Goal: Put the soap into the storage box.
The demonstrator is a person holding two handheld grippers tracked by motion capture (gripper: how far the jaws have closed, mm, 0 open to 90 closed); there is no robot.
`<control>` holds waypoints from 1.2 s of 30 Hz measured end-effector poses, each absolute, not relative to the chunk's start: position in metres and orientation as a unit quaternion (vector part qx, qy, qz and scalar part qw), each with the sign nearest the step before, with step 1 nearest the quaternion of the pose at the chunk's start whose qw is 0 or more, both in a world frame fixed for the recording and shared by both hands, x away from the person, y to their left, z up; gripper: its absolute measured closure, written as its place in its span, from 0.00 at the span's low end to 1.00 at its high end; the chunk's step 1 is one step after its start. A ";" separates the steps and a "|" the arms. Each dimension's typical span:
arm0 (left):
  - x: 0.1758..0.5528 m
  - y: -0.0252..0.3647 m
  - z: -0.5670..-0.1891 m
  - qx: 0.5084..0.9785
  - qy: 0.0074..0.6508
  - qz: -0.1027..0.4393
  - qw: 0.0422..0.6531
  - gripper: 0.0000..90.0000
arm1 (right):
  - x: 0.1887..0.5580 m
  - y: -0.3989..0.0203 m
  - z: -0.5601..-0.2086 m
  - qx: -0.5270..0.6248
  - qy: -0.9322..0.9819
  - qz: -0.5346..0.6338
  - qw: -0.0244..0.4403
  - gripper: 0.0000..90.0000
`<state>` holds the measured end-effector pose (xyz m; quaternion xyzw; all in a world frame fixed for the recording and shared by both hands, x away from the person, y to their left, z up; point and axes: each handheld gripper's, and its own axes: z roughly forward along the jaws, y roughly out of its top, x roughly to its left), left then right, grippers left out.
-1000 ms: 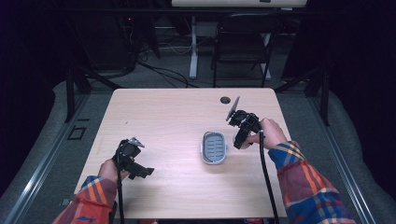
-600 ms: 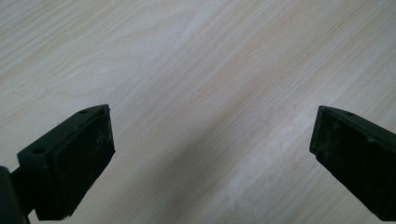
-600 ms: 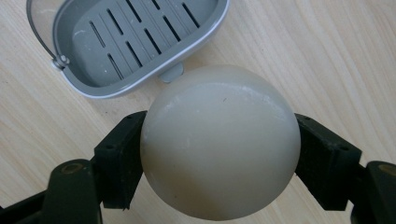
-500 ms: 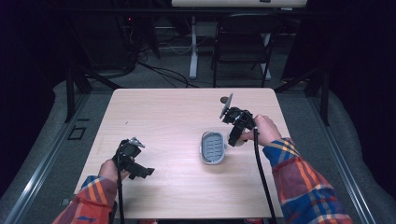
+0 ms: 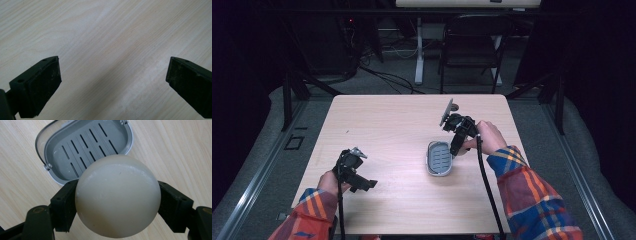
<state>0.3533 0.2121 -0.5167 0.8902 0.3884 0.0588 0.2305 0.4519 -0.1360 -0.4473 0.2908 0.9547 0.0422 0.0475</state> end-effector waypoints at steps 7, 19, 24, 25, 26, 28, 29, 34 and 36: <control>0.353 0.212 -0.517 0.890 0.388 0.059 0.231 0.00 | 0.453 -0.126 -0.447 0.282 0.958 0.038 0.046 0.27; 0.353 0.212 -0.517 0.891 0.388 0.058 0.231 0.00 | 0.455 -0.113 -0.452 0.269 0.962 0.034 0.039 0.27; 0.353 0.212 -0.517 0.891 0.388 0.057 0.231 0.00 | 0.454 -0.108 -0.454 0.266 0.963 0.035 0.039 0.27; 0.353 0.212 -0.517 0.891 0.387 0.058 0.231 0.00 | 0.454 -0.107 -0.454 0.265 0.963 0.033 0.038 0.27; 0.353 0.212 -0.517 0.891 0.387 0.058 0.230 0.00 | 0.455 -0.106 -0.455 0.263 0.963 0.032 0.038 0.27; 0.353 0.212 -0.517 0.891 0.387 0.058 0.230 0.00 | 0.455 -0.105 -0.456 0.262 0.964 0.032 0.037 0.27; 0.353 0.212 -0.517 0.891 0.387 0.057 0.230 0.00 | 0.455 -0.104 -0.456 0.262 0.964 0.031 0.036 0.27; 0.353 0.212 -0.517 0.891 0.387 0.057 0.230 0.00 | 0.455 -0.099 -0.459 0.258 0.965 0.029 0.034 0.27; 0.353 0.212 -0.517 0.891 0.386 0.057 0.230 0.00 | 0.455 -0.097 -0.461 0.257 0.965 0.029 0.033 0.27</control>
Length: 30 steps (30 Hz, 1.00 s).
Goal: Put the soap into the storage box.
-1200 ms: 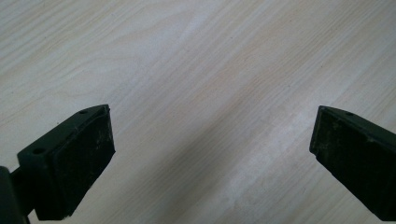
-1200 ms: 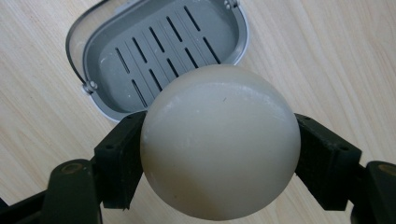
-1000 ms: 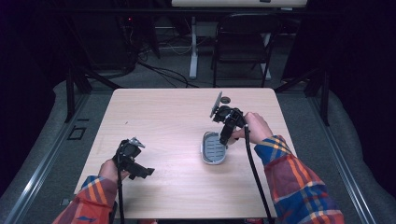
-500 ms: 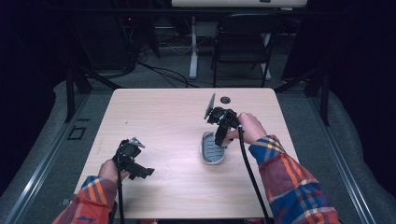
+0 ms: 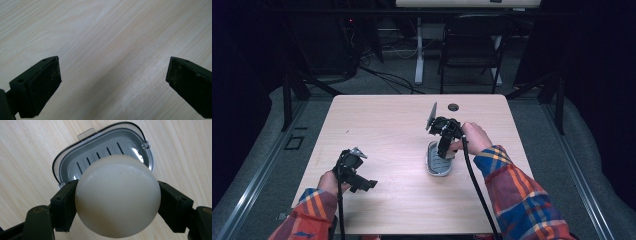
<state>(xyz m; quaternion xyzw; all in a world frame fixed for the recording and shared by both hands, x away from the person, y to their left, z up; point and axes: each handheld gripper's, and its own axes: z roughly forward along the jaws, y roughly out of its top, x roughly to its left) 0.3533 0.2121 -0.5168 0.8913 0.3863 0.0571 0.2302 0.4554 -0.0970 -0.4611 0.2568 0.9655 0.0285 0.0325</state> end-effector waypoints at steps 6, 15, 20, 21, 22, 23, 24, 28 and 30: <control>0.353 0.212 -0.517 0.891 0.386 0.057 0.230 0.00 | 0.457 -0.090 -0.467 0.252 0.967 0.023 0.026 0.27; 0.353 0.212 -0.517 0.892 0.386 0.056 0.230 0.00 | 0.459 -0.083 -0.476 0.250 0.968 0.022 0.018 0.27; 0.353 0.212 -0.517 0.892 0.386 0.056 0.230 0.00 | 0.460 -0.080 -0.483 0.247 0.969 0.017 0.014 0.27; 0.353 0.212 -0.517 0.891 0.386 0.057 0.231 0.00 | 0.460 -0.080 -0.484 0.248 0.969 0.016 0.014 0.27; 0.353 0.213 -0.517 0.891 0.387 0.056 0.231 0.00 | 0.461 -0.079 -0.485 0.245 0.969 0.013 0.014 0.27; 0.353 0.213 -0.517 0.891 0.387 0.056 0.231 0.00 | 0.461 -0.079 -0.485 0.245 0.969 0.013 0.014 0.27; 0.353 0.213 -0.517 0.891 0.387 0.056 0.231 0.00 | 0.461 -0.079 -0.487 0.245 0.969 0.010 0.012 0.27; 0.353 0.213 -0.517 0.892 0.386 0.056 0.230 0.00 | 0.460 -0.080 -0.490 0.249 0.968 0.014 0.014 0.27; 0.353 0.213 -0.517 0.892 0.386 0.056 0.230 0.00 | 0.461 -0.081 -0.491 0.249 0.968 0.012 0.012 0.27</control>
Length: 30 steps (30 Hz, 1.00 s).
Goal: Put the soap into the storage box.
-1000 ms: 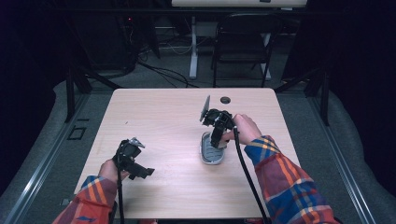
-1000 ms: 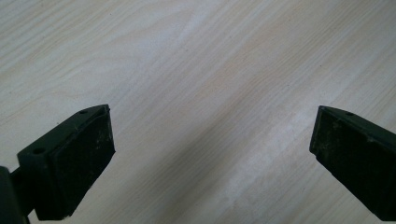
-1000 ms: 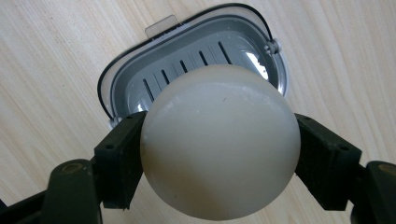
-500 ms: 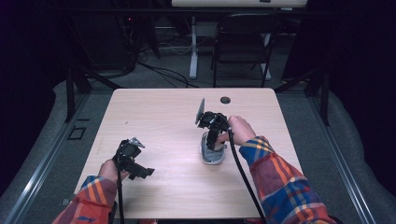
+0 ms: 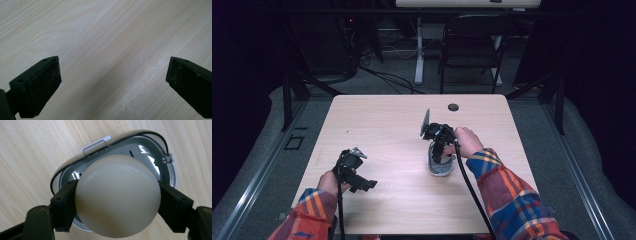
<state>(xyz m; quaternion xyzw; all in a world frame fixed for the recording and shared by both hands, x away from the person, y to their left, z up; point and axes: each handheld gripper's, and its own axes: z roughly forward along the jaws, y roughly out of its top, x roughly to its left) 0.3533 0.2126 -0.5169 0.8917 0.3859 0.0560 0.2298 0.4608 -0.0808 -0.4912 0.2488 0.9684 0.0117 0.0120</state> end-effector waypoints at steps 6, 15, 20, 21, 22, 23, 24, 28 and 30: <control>0.353 0.212 -0.517 0.892 0.385 0.056 0.229 0.00 | 0.461 -0.080 -0.496 0.244 0.970 0.001 0.015 0.27; 0.354 0.212 -0.517 0.892 0.385 0.056 0.228 0.00 | 0.460 -0.078 -0.501 0.239 0.971 0.001 0.017 0.27; 0.353 0.212 -0.517 0.892 0.385 0.056 0.228 0.00 | 0.461 -0.078 -0.503 0.239 0.971 -0.005 0.017 0.27; 0.353 0.212 -0.517 0.892 0.385 0.056 0.228 0.00 | 0.461 -0.078 -0.503 0.239 0.971 -0.005 0.017 0.27; 0.353 0.212 -0.517 0.893 0.385 0.056 0.228 0.00 | 0.461 -0.078 -0.504 0.240 0.971 -0.005 0.017 0.27; 0.353 0.212 -0.517 0.893 0.385 0.056 0.228 0.00 | 0.461 -0.078 -0.504 0.240 0.971 -0.005 0.017 0.27; 0.353 0.212 -0.517 0.893 0.385 0.056 0.228 0.00 | 0.461 -0.078 -0.504 0.240 0.971 -0.005 0.018 0.27; 0.353 0.212 -0.517 0.893 0.385 0.056 0.227 0.00 | 0.462 -0.078 -0.506 0.244 0.970 -0.006 0.016 0.27; 0.353 0.212 -0.517 0.893 0.385 0.056 0.228 0.00 | 0.462 -0.078 -0.508 0.247 0.969 -0.008 0.016 0.27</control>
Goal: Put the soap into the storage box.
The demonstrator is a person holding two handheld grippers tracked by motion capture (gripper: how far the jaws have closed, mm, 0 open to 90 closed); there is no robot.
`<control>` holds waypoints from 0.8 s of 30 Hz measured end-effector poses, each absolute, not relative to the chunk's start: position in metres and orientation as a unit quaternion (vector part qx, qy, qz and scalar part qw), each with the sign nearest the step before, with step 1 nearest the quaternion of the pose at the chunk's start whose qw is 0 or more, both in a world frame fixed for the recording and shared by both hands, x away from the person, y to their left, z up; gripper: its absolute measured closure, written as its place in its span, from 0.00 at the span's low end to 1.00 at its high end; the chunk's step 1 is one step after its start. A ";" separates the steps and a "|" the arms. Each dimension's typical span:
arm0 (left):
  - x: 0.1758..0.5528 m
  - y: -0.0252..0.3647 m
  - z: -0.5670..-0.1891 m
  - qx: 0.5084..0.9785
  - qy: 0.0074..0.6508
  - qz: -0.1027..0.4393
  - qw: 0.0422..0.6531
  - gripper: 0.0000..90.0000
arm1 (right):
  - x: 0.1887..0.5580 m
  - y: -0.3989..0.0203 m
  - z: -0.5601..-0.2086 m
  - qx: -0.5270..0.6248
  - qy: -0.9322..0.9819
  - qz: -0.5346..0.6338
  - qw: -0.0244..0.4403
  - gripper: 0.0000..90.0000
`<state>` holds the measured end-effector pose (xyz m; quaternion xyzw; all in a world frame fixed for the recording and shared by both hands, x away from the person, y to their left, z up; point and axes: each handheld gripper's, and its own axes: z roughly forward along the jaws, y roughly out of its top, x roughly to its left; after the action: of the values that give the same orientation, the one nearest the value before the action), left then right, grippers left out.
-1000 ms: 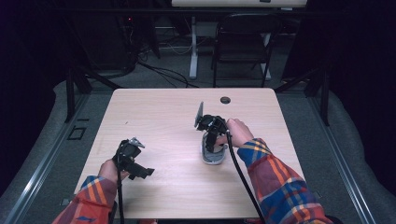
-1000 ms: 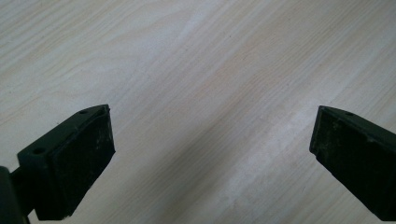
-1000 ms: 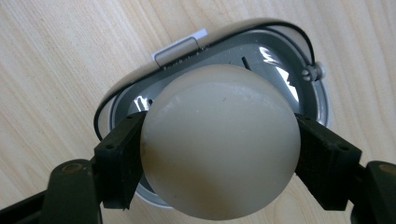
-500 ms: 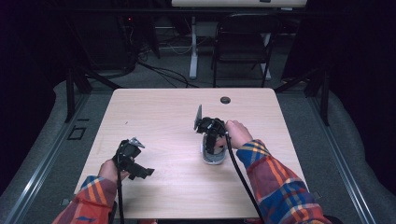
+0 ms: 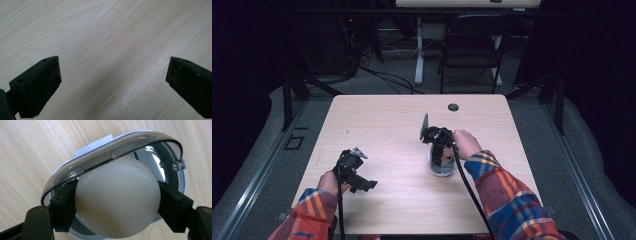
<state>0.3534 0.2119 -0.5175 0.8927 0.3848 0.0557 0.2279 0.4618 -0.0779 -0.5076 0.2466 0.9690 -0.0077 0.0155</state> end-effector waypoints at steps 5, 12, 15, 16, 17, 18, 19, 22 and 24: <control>0.353 0.212 -0.517 0.893 0.385 0.056 0.228 0.00 | 0.462 -0.078 -0.508 0.249 0.968 -0.010 0.015 0.27; 0.353 0.212 -0.517 0.893 0.384 0.056 0.228 0.00 | 0.461 -0.079 -0.507 0.252 0.968 -0.004 0.014 0.27; 0.353 0.211 -0.517 0.893 0.385 0.056 0.228 0.00 | 0.460 -0.080 -0.506 0.252 0.968 -0.002 0.015 0.26; 0.353 0.211 -0.517 0.893 0.385 0.056 0.228 0.00 | 0.460 -0.081 -0.504 0.250 0.968 -0.001 0.017 0.26; 0.353 0.211 -0.517 0.893 0.384 0.055 0.229 0.00 | 0.459 -0.081 -0.503 0.251 0.968 0.003 0.018 0.25; 0.353 0.211 -0.517 0.894 0.383 0.056 0.227 0.00 | 0.458 -0.082 -0.501 0.252 0.967 0.007 0.019 0.25; 0.353 0.211 -0.517 0.894 0.383 0.056 0.227 0.00 | 0.458 -0.082 -0.501 0.252 0.967 0.007 0.019 0.25; 0.353 0.211 -0.518 0.893 0.384 0.055 0.227 0.00 | 0.456 -0.083 -0.499 0.252 0.967 0.011 0.021 0.22; 0.353 0.211 -0.518 0.893 0.384 0.055 0.227 0.00 | 0.457 -0.084 -0.497 0.250 0.968 0.012 0.019 0.20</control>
<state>0.3531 0.2110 -0.5177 0.8934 0.3839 0.0548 0.2268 0.4565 -0.0841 -0.4972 0.2503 0.9679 0.0121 0.0189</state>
